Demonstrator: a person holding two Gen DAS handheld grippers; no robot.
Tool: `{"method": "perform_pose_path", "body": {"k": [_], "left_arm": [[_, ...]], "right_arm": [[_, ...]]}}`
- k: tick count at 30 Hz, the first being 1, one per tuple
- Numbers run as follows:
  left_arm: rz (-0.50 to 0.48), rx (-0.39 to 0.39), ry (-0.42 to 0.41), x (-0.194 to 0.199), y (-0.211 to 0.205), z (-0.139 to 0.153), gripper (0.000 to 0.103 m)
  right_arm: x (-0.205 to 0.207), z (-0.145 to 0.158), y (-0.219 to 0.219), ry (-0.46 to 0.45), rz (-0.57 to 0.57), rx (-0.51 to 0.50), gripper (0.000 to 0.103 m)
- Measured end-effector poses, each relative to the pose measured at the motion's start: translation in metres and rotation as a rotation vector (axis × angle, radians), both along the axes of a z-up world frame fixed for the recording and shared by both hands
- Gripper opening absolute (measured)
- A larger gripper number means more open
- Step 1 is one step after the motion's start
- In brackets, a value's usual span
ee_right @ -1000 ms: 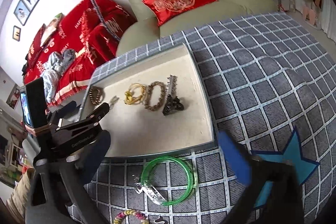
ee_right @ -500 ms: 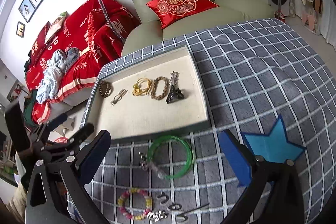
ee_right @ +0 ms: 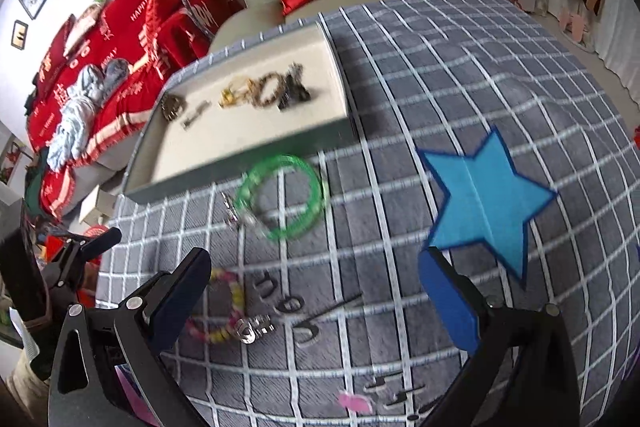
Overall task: Organize jewelry
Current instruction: 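Grasp the pink-and-yellow bead bracelet with the left tool while the right tool grasps the silver heart pendant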
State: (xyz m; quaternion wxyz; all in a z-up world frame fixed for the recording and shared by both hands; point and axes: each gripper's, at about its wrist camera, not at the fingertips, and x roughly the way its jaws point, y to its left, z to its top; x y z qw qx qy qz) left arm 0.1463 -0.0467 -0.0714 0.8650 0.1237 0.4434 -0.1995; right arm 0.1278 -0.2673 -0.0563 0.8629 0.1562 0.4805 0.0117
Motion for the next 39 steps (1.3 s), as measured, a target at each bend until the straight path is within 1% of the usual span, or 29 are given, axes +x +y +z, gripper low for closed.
{"method": "perform_pose_path", "body": {"k": [6, 10, 15, 20, 22, 24, 27, 29, 30, 31, 32, 33, 34, 35, 36, 37, 39], "left_arm": [[-0.003, 0.018, 0.016, -0.004, -0.005, -0.010, 0.103], [-0.004, 0.027, 0.031, -0.004, -0.005, -0.015, 0.103], [-0.029, 0.035, 0.038, -0.006, -0.009, -0.020, 0.103], [-0.066, 0.055, 0.042, -0.009, -0.016, -0.024, 0.103], [-0.074, 0.045, 0.049, -0.008, -0.017, -0.024, 0.102], [-0.077, 0.030, 0.058, -0.007, -0.017, -0.024, 0.101], [-0.093, 0.006, 0.080, -0.007, -0.017, -0.024, 0.093], [-0.111, 0.005, 0.073, -0.010, -0.018, -0.022, 0.083], [-0.121, 0.004, 0.071, -0.011, -0.019, -0.022, 0.080], [-0.131, 0.003, 0.068, -0.012, -0.020, -0.020, 0.071], [-0.141, 0.002, 0.065, -0.013, -0.021, -0.019, 0.058], [-0.152, 0.000, 0.067, -0.013, -0.022, -0.018, 0.051], [-0.156, 0.001, 0.068, -0.013, -0.023, -0.018, 0.040], [-0.158, 0.003, 0.071, -0.012, -0.023, -0.017, 0.033], [-0.154, 0.003, 0.073, -0.011, -0.022, -0.017, 0.031], [-0.146, 0.001, 0.074, -0.010, -0.021, -0.017, 0.027], [-0.133, -0.011, 0.083, -0.009, -0.017, -0.017, 0.026]], "right_arm": [[-0.016, -0.013, 0.005, 0.022, 0.014, 0.014, 0.103], [-0.029, -0.019, 0.014, 0.018, 0.052, -0.019, 0.102], [-0.040, -0.023, 0.027, -0.002, 0.140, -0.049, 0.094], [-0.046, -0.028, 0.045, -0.017, 0.253, -0.092, 0.090], [-0.049, -0.031, 0.054, -0.021, 0.294, -0.132, 0.087], [-0.049, -0.035, 0.060, -0.021, 0.321, -0.158, 0.081], [-0.048, -0.041, 0.066, -0.022, 0.344, -0.193, 0.076], [-0.047, -0.041, 0.070, -0.034, 0.358, -0.223, 0.073], [-0.047, -0.041, 0.072, -0.040, 0.370, -0.234, 0.071], [-0.046, -0.042, 0.074, -0.045, 0.384, -0.245, 0.070], [-0.046, -0.042, 0.077, -0.051, 0.399, -0.261, 0.069], [-0.046, -0.042, 0.079, -0.054, 0.408, -0.273, 0.065], [-0.047, -0.042, 0.082, -0.060, 0.422, -0.287, 0.063], [-0.047, -0.042, 0.085, -0.066, 0.432, -0.297, 0.058], [-0.047, -0.041, 0.086, -0.069, 0.438, -0.294, 0.052], [-0.046, -0.041, 0.087, -0.072, 0.441, -0.292, 0.048], [-0.045, -0.040, 0.090, -0.078, 0.442, -0.291, 0.036]]}}
